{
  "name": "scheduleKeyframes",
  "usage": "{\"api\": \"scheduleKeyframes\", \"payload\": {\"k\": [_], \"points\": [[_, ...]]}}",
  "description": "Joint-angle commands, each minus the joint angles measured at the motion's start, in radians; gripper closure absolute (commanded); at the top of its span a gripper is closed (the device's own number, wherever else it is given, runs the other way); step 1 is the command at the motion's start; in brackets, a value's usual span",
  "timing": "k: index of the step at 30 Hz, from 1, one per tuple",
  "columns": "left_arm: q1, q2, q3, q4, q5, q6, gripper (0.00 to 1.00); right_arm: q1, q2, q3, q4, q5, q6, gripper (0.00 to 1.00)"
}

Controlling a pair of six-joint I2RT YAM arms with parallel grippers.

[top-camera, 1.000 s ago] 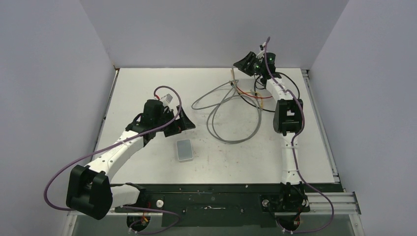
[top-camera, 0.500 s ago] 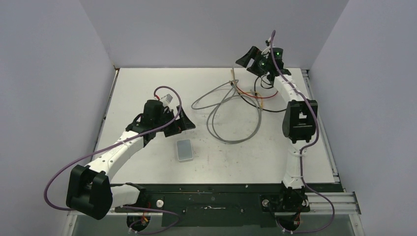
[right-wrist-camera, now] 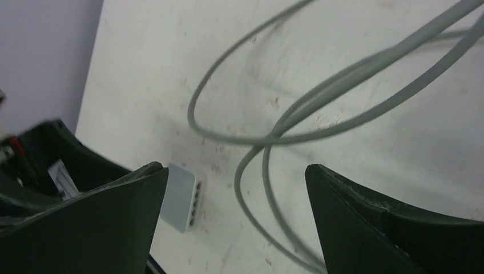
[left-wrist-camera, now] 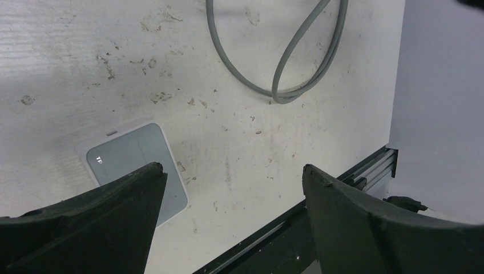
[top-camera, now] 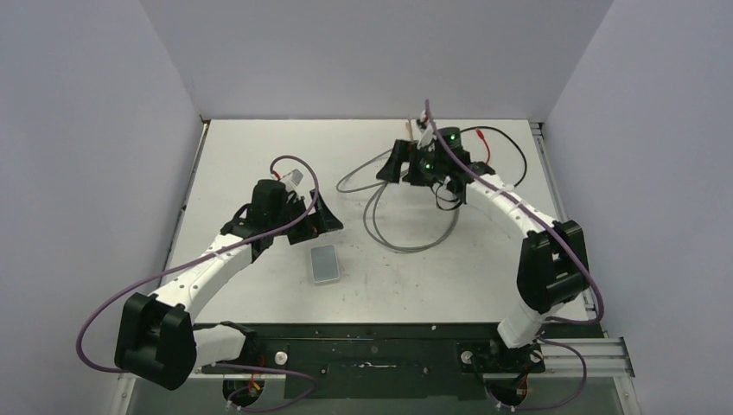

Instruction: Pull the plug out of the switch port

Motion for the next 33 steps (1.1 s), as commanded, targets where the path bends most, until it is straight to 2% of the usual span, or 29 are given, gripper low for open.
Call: {"api": "scheduleKeyframes", "payload": {"k": [1,6,10,24,31,33], "points": [[-0.004,-0.05,-0.019,0.037,0.008,0.011,0.11,0.103,-0.152,-0.166,-0.148,0.026,-0.125,0.06],[-0.002,-0.073,-0.038,0.032,-0.023,0.005,0.08,0.178,-0.252,-0.332,-0.219,0.052,-0.206,0.06],[-0.002,-0.084,-0.037,0.033,-0.044,-0.002,0.06,0.213,-0.217,-0.374,-0.257,0.048,-0.262,0.05],[0.008,-0.125,-0.042,-0.003,-0.086,-0.009,0.04,0.312,0.038,-0.337,-0.219,0.08,-0.435,0.04],[0.035,-0.16,-0.038,-0.034,-0.109,-0.008,0.02,0.308,0.081,-0.288,-0.176,0.238,-0.442,0.03],[0.048,-0.175,-0.041,-0.041,-0.116,-0.009,0.04,0.306,0.075,-0.28,-0.156,0.307,-0.438,0.02]]}}
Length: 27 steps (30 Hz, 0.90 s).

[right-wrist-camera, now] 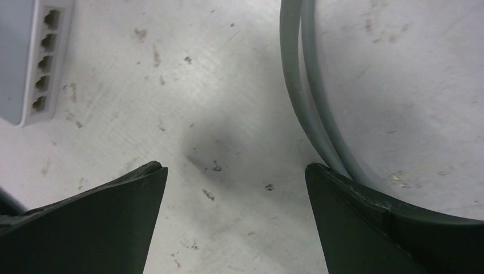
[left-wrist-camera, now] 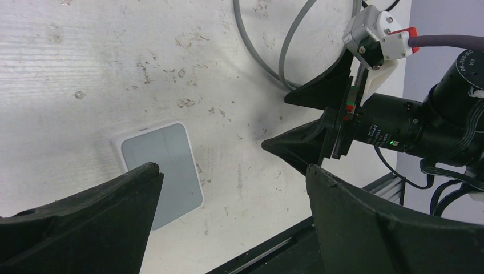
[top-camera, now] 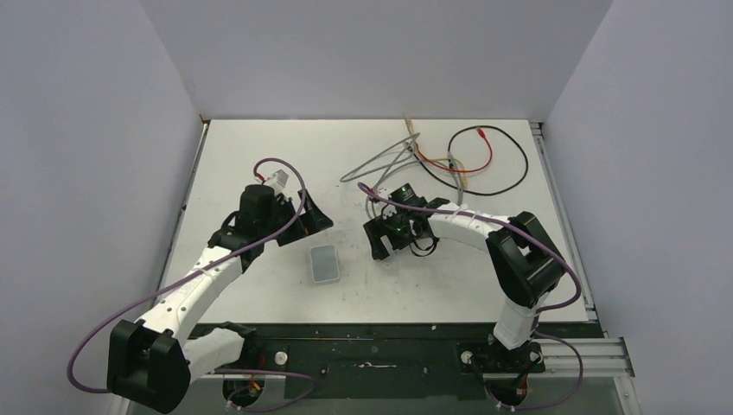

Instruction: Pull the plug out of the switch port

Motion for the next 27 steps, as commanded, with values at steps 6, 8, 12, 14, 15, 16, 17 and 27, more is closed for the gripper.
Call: {"api": "scheduleKeyframes", "payload": {"k": [6,8,12,14,15,16,17,27], "points": [[0.095,-0.138,-0.043,0.029,-0.034,-0.026,0.04,-0.006,0.029,0.048,0.08,0.258,-0.044,0.05],[0.121,-0.178,-0.065,0.046,-0.046,-0.033,0.04,-0.004,0.018,0.045,0.096,0.246,-0.043,0.1],[0.16,-0.27,-0.098,0.053,-0.137,-0.052,0.04,-0.001,-0.045,-0.012,0.151,0.222,-0.026,0.1],[0.172,-0.308,-0.114,0.051,-0.204,-0.063,0.04,-0.001,-0.089,-0.041,0.176,0.221,-0.016,0.1],[0.174,-0.324,-0.121,0.049,-0.239,-0.067,0.04,-0.001,-0.109,-0.055,0.185,0.219,-0.015,0.1],[0.175,-0.339,-0.131,0.05,-0.263,-0.069,0.04,-0.001,-0.128,-0.066,0.19,0.22,-0.012,0.1],[0.176,-0.352,-0.143,0.055,-0.302,-0.069,0.04,-0.001,-0.146,-0.079,0.198,0.216,-0.008,0.1],[0.176,-0.553,-0.305,0.16,-0.495,-0.044,0.04,-0.004,-0.293,-0.197,0.299,0.127,0.045,0.1]]}}
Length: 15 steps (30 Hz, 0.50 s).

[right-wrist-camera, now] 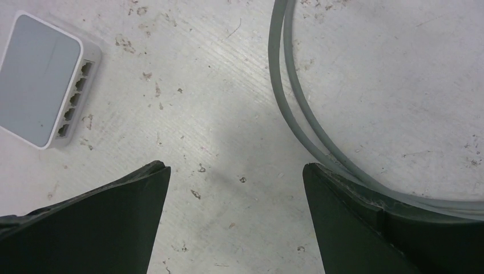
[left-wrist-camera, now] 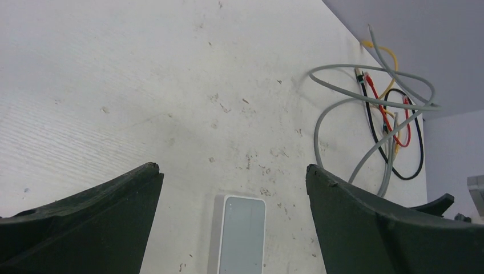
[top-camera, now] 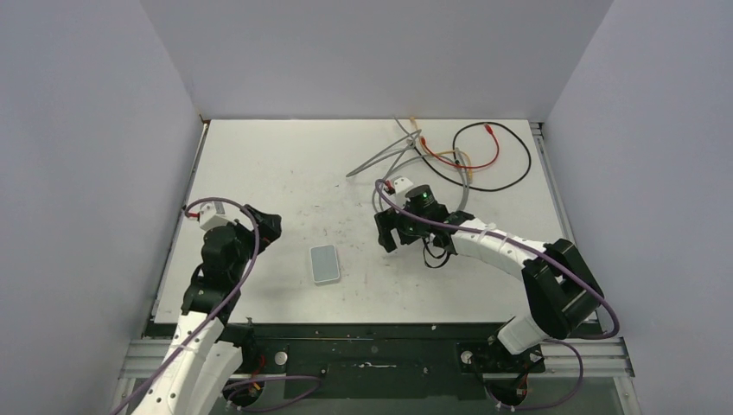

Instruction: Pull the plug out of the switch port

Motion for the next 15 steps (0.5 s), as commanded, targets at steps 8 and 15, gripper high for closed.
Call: {"api": "scheduleKeyframes", "payload": {"k": [8,15], "points": [[0.007,-0.129,-0.104,0.127,-0.095,0.088,0.04,-0.018,-0.148,-0.087,0.157,0.013,0.063,0.1],[0.007,-0.083,-0.104,0.135,-0.086,0.216,0.04,-0.077,-0.215,-0.149,0.229,0.081,0.085,0.1]]}}
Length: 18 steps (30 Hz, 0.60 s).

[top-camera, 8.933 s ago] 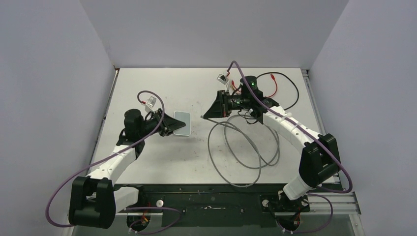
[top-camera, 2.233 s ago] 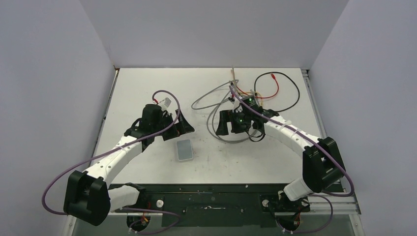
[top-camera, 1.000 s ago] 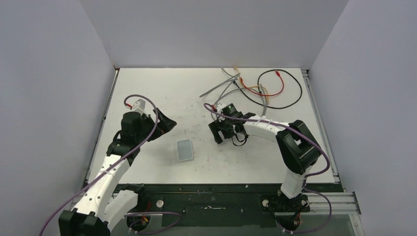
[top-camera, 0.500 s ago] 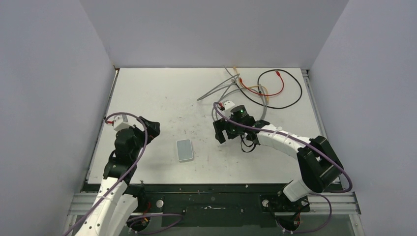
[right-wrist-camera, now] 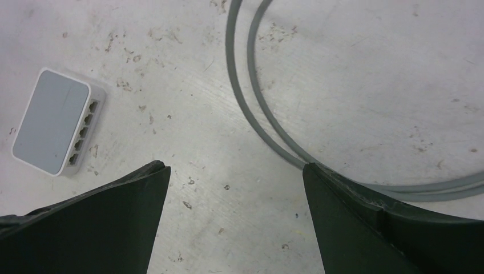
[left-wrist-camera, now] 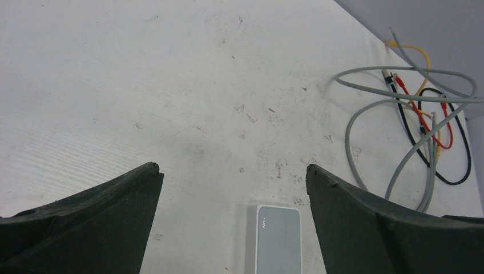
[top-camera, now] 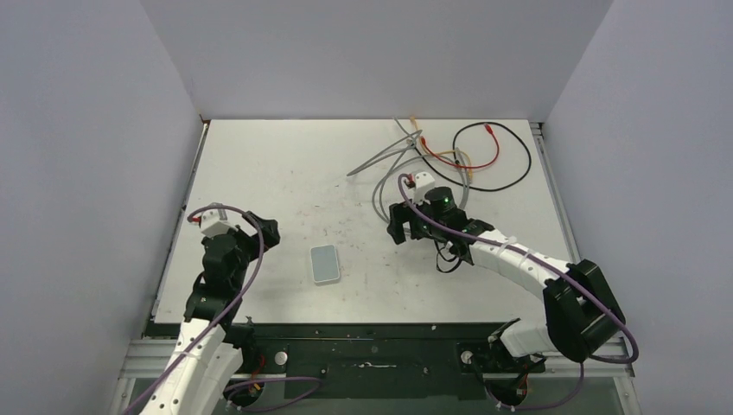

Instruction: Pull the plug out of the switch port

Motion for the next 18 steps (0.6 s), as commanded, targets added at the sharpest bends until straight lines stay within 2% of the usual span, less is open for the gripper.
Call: {"api": "scheduleKeyframes", "payload": {"k": [1,4,8,12,18], "points": [[0.005,0.028,0.005,0.064,-0.011,0.139,0.04,-0.034,-0.083,-0.05,0.123,0.111,0.041,0.1],[0.004,0.057,0.0,0.08,-0.003,0.223,0.04,-0.081,-0.146,-0.116,0.202,0.245,0.119,0.1],[0.004,0.095,-0.002,0.106,0.001,0.304,0.04,-0.178,-0.214,-0.2,0.269,0.328,0.19,0.1],[0.005,0.14,-0.013,0.144,0.021,0.389,0.04,-0.195,-0.219,-0.228,0.27,0.403,0.13,0.1],[0.004,0.186,-0.057,0.256,0.009,0.506,0.04,-0.23,-0.221,-0.279,0.313,0.448,0.137,0.1]]}}
